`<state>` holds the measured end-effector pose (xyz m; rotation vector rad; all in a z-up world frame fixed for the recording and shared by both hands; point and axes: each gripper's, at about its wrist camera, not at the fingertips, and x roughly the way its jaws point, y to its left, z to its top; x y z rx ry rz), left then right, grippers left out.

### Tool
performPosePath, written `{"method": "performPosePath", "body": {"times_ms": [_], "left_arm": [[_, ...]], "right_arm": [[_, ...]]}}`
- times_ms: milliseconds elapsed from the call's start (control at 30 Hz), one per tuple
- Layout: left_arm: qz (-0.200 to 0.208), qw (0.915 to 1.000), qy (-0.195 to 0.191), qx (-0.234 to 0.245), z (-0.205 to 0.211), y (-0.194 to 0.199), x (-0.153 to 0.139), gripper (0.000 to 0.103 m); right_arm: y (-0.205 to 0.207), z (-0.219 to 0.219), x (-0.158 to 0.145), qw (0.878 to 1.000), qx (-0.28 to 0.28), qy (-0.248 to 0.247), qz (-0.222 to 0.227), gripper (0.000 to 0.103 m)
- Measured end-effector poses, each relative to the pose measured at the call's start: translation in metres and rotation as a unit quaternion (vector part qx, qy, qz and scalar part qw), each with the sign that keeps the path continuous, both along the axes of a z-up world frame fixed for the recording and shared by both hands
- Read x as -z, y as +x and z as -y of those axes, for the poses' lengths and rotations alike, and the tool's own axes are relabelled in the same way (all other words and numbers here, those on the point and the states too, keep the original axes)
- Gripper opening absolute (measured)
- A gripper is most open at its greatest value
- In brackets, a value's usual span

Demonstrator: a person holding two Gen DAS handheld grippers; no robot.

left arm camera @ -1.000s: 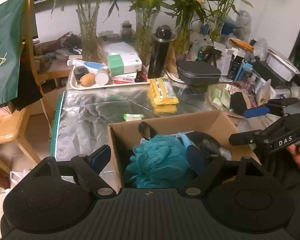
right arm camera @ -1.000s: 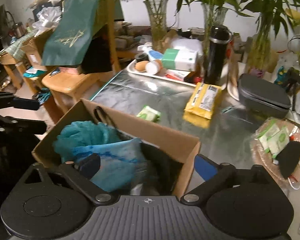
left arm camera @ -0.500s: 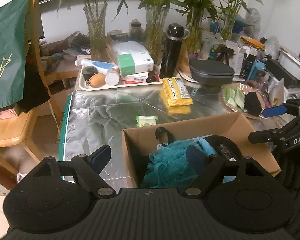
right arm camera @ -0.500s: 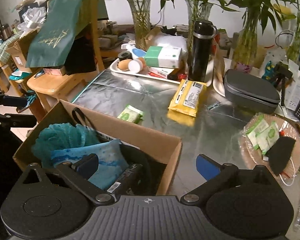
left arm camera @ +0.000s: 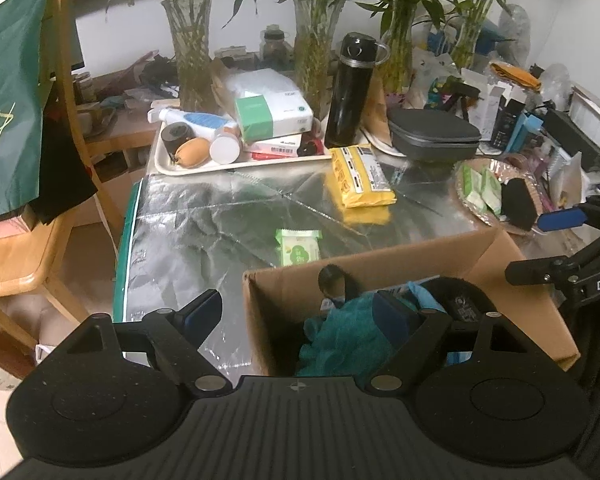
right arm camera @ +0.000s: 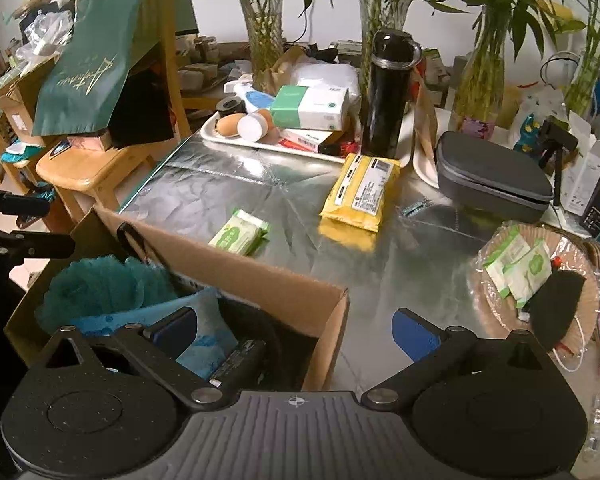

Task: Organize soft objects
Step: 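Move the left gripper to the green-white soap bar while the right gripper moves to the yellow wipe pack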

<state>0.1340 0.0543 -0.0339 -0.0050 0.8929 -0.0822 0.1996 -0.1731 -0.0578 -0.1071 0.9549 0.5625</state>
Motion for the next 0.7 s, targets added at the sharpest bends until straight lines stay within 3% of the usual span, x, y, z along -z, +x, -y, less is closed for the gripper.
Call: {"method": "performPosePath", "body": {"times_ms": [300, 700], "left_arm": [[0.01, 0.9996, -0.004, 0.026, 0.002, 0.025, -0.012, 0.083], [-0.025, 0.9987, -0.017, 0.041, -0.01, 0.066, 0.001, 0.083]], "right_arm": [[0.024, 0.003, -0.01, 1.0, 0.002, -0.001, 0.019, 0.103], [0.062, 0.012, 0.011, 0.999, 0.023, 0.005, 0.035, 0.103]]}}
